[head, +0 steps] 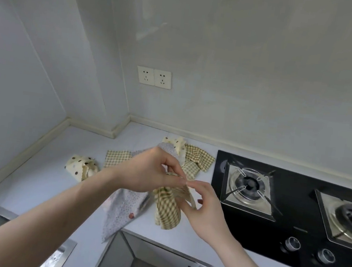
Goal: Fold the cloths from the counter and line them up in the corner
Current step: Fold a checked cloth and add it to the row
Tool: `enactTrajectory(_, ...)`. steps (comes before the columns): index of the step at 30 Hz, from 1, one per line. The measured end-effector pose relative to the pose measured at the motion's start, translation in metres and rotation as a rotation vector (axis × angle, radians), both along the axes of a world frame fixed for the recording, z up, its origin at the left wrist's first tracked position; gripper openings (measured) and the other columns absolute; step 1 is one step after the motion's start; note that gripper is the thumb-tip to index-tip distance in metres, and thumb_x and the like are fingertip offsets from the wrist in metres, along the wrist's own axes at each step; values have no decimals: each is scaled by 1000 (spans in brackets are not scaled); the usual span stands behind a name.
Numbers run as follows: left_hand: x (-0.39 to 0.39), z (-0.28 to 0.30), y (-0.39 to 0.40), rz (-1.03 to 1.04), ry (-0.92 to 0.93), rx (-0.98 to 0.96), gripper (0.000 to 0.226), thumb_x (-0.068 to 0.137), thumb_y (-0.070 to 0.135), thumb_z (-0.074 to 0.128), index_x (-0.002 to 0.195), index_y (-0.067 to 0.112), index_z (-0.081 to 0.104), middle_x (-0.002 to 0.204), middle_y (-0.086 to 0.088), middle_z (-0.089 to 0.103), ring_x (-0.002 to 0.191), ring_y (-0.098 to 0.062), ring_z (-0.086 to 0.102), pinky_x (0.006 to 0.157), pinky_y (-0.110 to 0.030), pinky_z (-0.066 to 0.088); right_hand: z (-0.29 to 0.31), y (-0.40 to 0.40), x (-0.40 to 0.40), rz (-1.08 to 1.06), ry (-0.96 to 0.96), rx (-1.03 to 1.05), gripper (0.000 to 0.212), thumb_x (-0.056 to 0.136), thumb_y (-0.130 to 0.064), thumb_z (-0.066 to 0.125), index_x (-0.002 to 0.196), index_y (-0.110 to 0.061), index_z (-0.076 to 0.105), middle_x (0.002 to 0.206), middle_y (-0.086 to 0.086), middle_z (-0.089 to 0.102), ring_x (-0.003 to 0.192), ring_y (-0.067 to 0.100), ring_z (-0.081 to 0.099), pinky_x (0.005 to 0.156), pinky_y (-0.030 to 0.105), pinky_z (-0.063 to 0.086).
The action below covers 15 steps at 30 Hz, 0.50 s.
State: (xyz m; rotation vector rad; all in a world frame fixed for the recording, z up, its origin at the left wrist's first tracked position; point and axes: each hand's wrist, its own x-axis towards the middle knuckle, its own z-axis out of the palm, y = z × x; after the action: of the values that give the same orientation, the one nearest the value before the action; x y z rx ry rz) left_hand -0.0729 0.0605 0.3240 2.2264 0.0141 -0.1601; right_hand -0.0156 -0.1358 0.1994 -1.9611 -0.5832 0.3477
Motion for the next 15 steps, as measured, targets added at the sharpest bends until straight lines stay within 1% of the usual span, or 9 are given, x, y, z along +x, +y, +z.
enactTrajectory(2, 7, -5, -4, 15, -23, -24, 6, 90, 33, 80, 90, 27, 81, 89, 11, 77, 81, -6, 71, 80, -25, 57, -7, -9, 14, -14, -35, -27, 13, 90, -30, 76, 102, -35, 73, 108, -21, 62, 106, 1, 62, 87, 20, 47)
enactTrajectory(3, 10, -9, -4, 44, -43, -24, 5, 90, 33, 80, 89, 28, 81, 87, 12, 75, 76, -3, 69, 75, -21, 55, -8, -14, 21, -23, -7, -26, 9, 92, -25, 74, 95, -33, 74, 102, -20, 63, 96, 4, 65, 80, 22, 49)
enactTrajectory(5, 17, -22, -2, 127, -89, 49, 7, 88, 38, 80, 86, 31, 80, 82, 12, 71, 66, 1, 61, 65, -16, 48, -9, -28, 33, -51, 49, -24, 17, 94, -17, 71, 92, -33, 76, 96, -18, 65, 83, 8, 66, 67, 24, 53)
enactTrajectory(7, 24, -42, 2, 181, -68, 110, 13, 86, 47, 80, 86, 34, 79, 83, 12, 71, 66, 0, 60, 66, -19, 48, -8, -42, 47, -46, 83, -56, 25, 95, -10, 67, 95, -34, 77, 93, -18, 70, 80, 8, 68, 68, 21, 53)
enactTrajectory(8, 28, -53, 4, 177, -30, 88, 16, 85, 50, 80, 87, 34, 79, 85, 13, 72, 71, -1, 63, 71, -22, 52, -8, -50, 54, -22, 126, -70, 28, 95, -8, 65, 97, -32, 78, 92, -17, 74, 82, 7, 71, 70, 20, 54)
enactTrajectory(10, 38, -77, 4, 137, 39, -16, 18, 84, 48, 81, 90, 32, 80, 88, 12, 75, 81, -5, 69, 81, -27, 56, -14, -61, 72, 59, 216, -97, 26, 96, -8, 64, 103, -29, 78, 94, -15, 78, 87, 3, 73, 77, 19, 56)
enactTrajectory(11, 43, -90, 4, 121, 63, -59, 18, 83, 46, 82, 90, 30, 81, 88, 11, 76, 81, -6, 69, 80, -26, 57, -20, -65, 83, 91, 239, -116, 24, 96, -10, 65, 105, -29, 78, 96, -14, 79, 91, 3, 74, 82, 20, 56)
enactTrajectory(13, 56, -122, 3, 110, 90, -79, 17, 84, 45, 82, 89, 28, 81, 84, 11, 76, 73, -1, 66, 72, -19, 53, -42, -71, 106, 119, 246, -141, 20, 96, -13, 67, 105, -28, 77, 95, -12, 79, 91, 4, 74, 86, 22, 55)
enactTrajectory(15, 70, -162, 2, 130, 93, -41, 17, 87, 46, 79, 89, 29, 80, 82, 12, 75, 68, 1, 63, 67, -17, 50, -71, -74, 123, 93, 208, -153, 18, 95, -13, 69, 100, -28, 78, 92, -14, 79, 89, 1, 73, 79, 13, 52)
